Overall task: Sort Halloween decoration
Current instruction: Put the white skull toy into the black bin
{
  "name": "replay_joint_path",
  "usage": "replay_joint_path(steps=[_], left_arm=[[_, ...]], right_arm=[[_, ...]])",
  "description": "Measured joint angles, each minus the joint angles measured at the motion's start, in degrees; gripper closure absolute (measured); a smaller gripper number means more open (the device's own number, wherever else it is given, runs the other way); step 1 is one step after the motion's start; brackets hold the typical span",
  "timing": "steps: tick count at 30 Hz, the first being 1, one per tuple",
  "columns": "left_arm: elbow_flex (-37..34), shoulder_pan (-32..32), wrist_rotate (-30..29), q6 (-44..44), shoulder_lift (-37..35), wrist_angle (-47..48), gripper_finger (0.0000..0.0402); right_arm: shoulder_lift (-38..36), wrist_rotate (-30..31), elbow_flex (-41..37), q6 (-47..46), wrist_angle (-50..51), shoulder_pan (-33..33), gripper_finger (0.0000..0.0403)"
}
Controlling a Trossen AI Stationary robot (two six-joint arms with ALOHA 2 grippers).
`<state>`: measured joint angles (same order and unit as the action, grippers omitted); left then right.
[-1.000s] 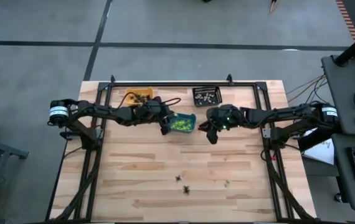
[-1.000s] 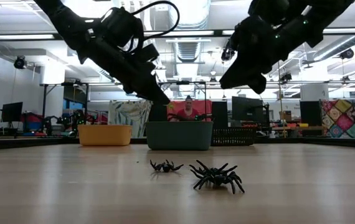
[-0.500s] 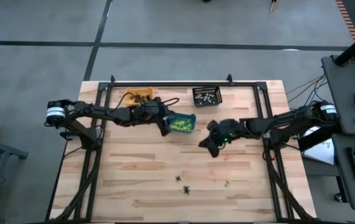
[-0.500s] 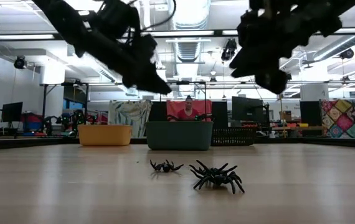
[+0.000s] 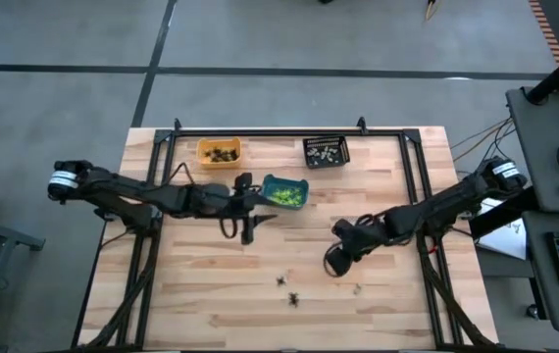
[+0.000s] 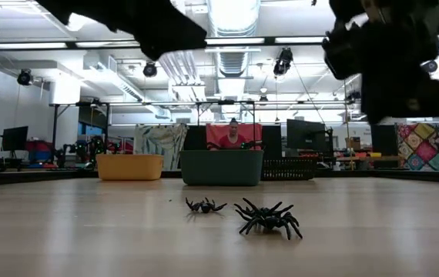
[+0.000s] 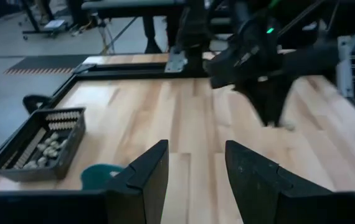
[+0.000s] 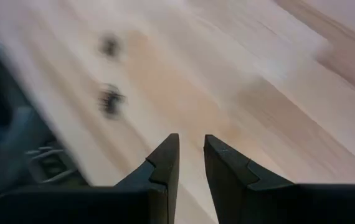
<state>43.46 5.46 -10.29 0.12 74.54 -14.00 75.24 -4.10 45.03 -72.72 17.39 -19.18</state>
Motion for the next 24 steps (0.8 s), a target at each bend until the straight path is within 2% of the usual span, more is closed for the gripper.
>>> replay_joint_path(steps=[4,9,18,24], left_arm=[[0.0,3.22,-2.35,0.0,-1.16,0.6,0.026],[0.0,4.89,-2.82,0.43,-1.26,2.25,0.026],[0.0,5.44,-2.82,0.72,-1.28,5.18,0.026],[0.0,5.48,-2.75,0.37,-1.19,5.6,0.026]], right_arm=[[4.21,-0.34,6.14,-3.19,15.26,-1.19,0.0337],[10.01,-1.06,12.83,-5.39,27.52,-3.34,0.0337],[19.07,-7.43,18.84,-10.42,31.32,-8.92,0.0337],[20.19,-7.94,19.03,-18.0,31.42,-11.78,0.0315]])
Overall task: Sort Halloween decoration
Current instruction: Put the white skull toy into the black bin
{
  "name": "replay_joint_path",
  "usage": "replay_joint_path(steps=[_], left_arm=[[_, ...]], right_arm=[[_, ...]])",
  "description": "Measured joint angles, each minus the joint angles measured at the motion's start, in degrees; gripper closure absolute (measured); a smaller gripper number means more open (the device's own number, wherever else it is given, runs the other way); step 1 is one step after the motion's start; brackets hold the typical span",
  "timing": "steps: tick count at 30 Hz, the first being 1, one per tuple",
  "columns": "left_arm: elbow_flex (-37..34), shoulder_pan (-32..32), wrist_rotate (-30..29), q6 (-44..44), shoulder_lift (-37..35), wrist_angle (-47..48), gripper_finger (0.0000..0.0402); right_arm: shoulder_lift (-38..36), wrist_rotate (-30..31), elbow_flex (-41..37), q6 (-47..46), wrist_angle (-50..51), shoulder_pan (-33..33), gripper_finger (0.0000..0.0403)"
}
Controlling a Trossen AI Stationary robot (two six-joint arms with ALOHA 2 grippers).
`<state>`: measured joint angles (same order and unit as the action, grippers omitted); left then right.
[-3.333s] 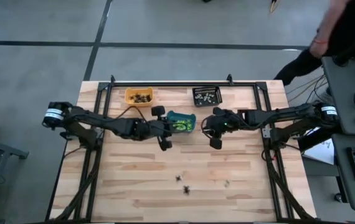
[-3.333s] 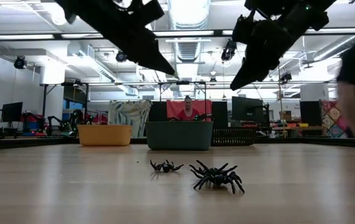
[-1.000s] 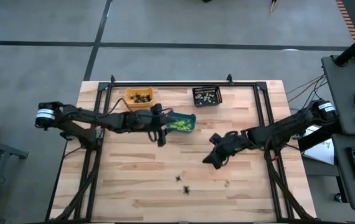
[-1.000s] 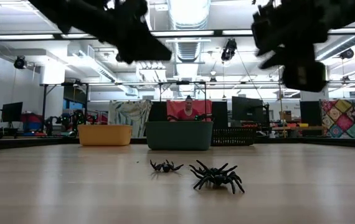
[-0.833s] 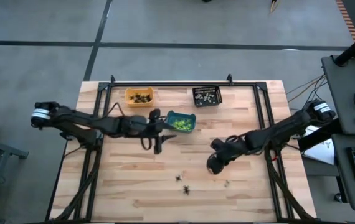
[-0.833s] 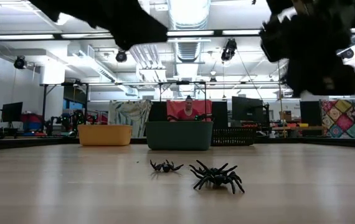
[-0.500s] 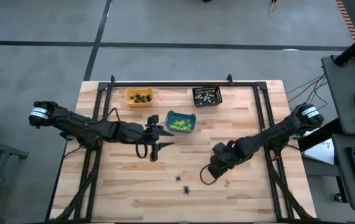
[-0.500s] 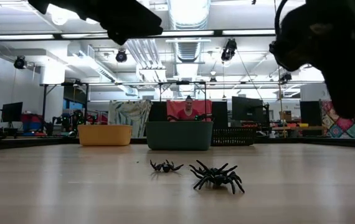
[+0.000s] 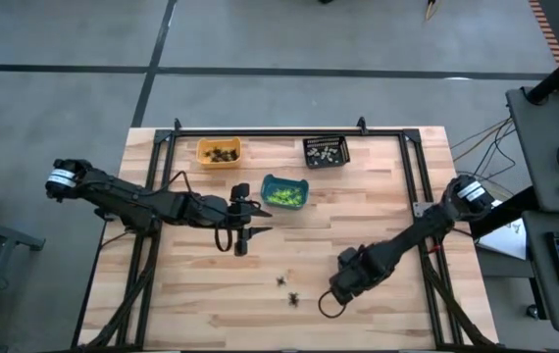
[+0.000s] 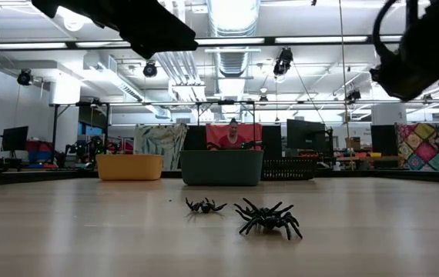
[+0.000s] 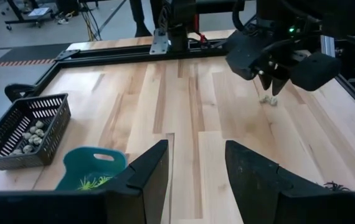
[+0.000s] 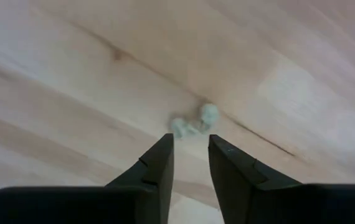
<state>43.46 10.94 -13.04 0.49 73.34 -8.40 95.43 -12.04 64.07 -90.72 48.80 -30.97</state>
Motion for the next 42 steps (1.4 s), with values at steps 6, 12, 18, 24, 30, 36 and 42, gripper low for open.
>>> replay_joint_path(steps=[6,12,18,24,30,36,42], left_arm=[[0.0,0.0,0.04,-1.54,0.0,-0.02,0.026],[0.0,-0.02,0.07,-1.94,0.01,-0.02,0.026],[0.0,0.0,0.09,-2.1,0.02,-0.04,0.026],[0.0,0.0,0.09,-2.32,0.04,-0.11,0.026],[0.0,0.0,0.09,-2.32,0.07,-0.54,0.026],[0.0,0.0,0.09,-2.32,0.07,-1.02,0.026],[0.0,0.0,0.09,-2.32,0.07,-1.12,0.026]], right_arm=[[-0.01,0.64,-2.05,-5.0,0.17,-1.13,0.0283],[-0.01,2.86,-3.07,-6.27,-0.01,-1.17,0.0278],[0.38,3.18,-3.29,-6.24,-1.52,-1.17,0.0277],[1.62,3.19,-3.99,-6.11,-3.28,-1.41,0.0278],[2.54,3.15,-4.9,-5.64,-4.6,-1.55,0.0285],[2.35,4.56,-5.52,-5.15,-4.87,-1.59,0.0326],[2.35,4.97,-5.55,-4.24,-4.62,-1.57,0.0368]])
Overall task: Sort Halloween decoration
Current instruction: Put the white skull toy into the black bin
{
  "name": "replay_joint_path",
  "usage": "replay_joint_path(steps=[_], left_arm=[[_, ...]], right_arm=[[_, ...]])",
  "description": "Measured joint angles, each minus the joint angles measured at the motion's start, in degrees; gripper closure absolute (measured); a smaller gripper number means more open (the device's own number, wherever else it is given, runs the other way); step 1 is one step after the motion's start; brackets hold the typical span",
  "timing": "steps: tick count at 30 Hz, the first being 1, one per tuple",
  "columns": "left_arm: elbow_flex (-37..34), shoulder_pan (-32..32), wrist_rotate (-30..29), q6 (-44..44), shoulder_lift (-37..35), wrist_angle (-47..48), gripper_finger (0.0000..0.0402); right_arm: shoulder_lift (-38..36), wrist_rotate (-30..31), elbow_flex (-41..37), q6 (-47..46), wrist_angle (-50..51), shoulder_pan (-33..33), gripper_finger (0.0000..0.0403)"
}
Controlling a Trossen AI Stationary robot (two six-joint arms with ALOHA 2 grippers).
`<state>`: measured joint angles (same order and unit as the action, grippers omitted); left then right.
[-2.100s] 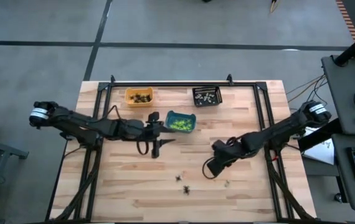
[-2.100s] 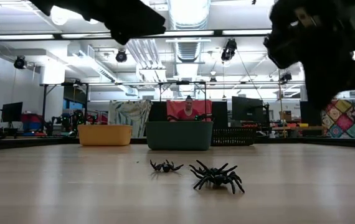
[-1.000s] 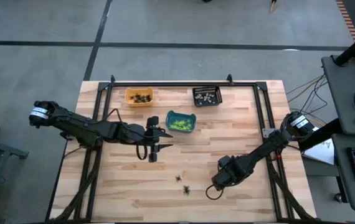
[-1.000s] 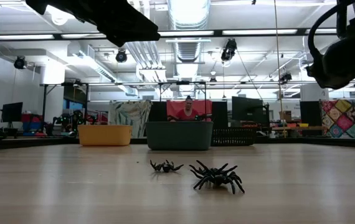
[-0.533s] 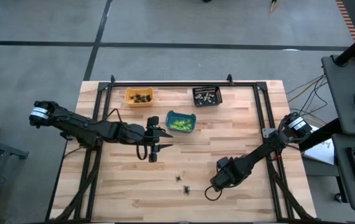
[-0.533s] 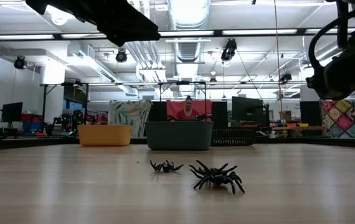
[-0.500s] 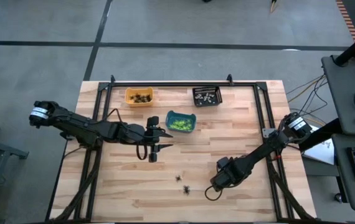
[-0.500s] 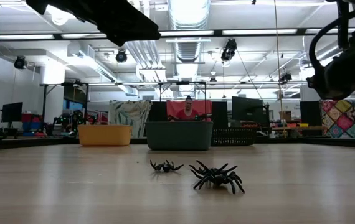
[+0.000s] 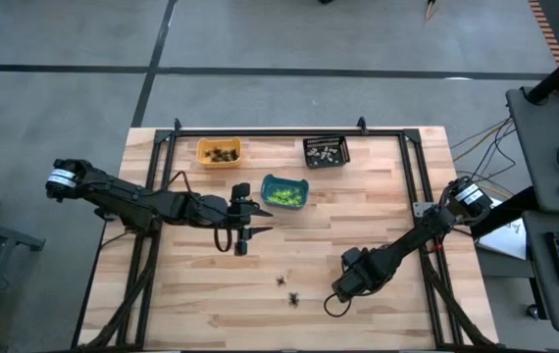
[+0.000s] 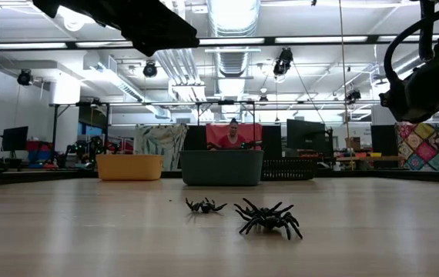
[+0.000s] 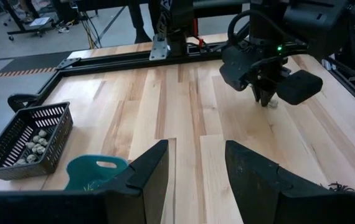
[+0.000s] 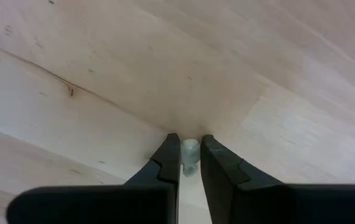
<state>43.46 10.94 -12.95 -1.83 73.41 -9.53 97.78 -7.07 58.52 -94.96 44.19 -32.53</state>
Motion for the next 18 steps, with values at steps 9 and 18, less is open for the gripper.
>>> replay_joint_path(steps=[9,18], left_arm=[[0.0,0.0,0.0,0.0,0.07,-1.05,0.026],[0.0,0.0,0.0,-0.76,0.39,-1.96,0.026]], right_arm=[[-1.41,3.31,-0.16,1.01,1.25,0.02,0.038],[-9.08,21.68,-0.32,5.02,1.45,1.7,0.0383]])
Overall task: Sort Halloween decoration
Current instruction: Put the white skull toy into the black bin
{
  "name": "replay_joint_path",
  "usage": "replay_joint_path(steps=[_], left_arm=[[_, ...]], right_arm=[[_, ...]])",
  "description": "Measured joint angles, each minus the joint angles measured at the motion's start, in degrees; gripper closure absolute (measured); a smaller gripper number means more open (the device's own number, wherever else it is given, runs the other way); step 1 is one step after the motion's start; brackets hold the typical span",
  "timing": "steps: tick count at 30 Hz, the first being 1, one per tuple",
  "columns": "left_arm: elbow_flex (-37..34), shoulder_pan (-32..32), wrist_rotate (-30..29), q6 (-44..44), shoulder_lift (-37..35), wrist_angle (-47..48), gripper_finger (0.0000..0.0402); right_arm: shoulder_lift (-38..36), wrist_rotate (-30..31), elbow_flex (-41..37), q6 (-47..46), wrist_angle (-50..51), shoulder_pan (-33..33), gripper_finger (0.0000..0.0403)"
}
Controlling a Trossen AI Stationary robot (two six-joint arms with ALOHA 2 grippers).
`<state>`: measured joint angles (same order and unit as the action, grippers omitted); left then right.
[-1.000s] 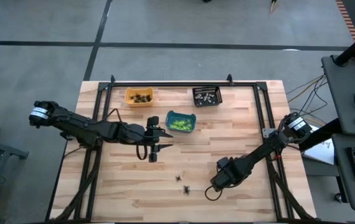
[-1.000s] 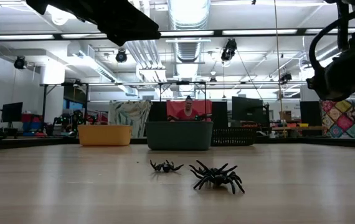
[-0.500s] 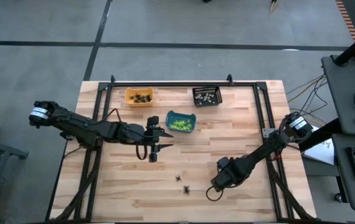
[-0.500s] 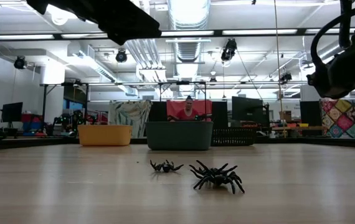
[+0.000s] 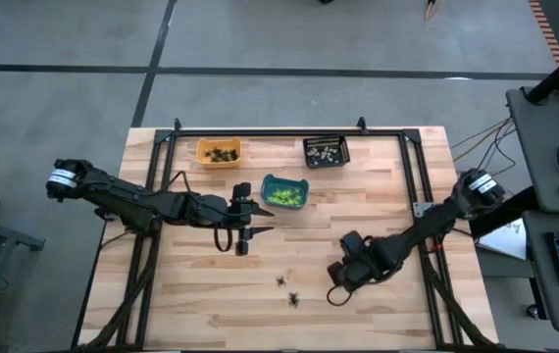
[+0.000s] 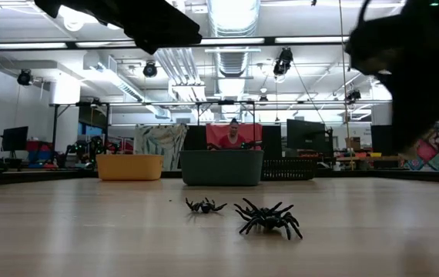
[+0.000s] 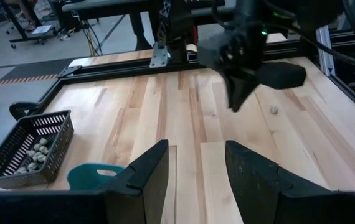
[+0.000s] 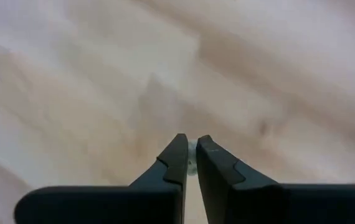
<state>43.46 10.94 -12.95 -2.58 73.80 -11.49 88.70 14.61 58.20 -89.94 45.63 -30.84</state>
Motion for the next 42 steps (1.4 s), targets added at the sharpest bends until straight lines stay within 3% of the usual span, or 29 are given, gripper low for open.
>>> replay_joint_path(steps=[4,7,15,25,29,37,42], left_arm=[[0.0,-0.07,-0.02,-1.13,0.0,-0.04,0.026],[0.0,-0.13,-0.06,-2.23,-0.04,-0.04,0.026],[0.0,0.33,-0.59,-1.98,-5.1,-0.04,0.026],[-3.39,0.5,-1.28,-2.32,-14.36,-0.17,0.026],[-4.73,0.5,-4.31,-0.77,-15.81,-0.04,0.026],[-6.28,0.5,-4.63,1.28,-15.98,-0.99,0.026],[-7.17,0.48,-4.67,1.63,-16.04,-2.83,0.026]], right_arm=[[-2.48,7.83,-0.08,6.7,-1.23,2.67,0.0382],[-3.11,9.5,-0.23,14.86,-4.52,5.43,0.0382],[-3.51,9.09,-0.24,41.97,-21.82,14.53,0.0381],[-3.51,2.92,-0.18,70.96,-45.98,31.21,0.0381],[-3.4,3.02,0.17,74.76,-47.7,40.36,0.0381],[-3.32,3.56,-1.19,77.07,-44.6,59.23,0.0381],[-3.32,3.65,-3.52,76.68,-40.68,66.65,0.0381]])
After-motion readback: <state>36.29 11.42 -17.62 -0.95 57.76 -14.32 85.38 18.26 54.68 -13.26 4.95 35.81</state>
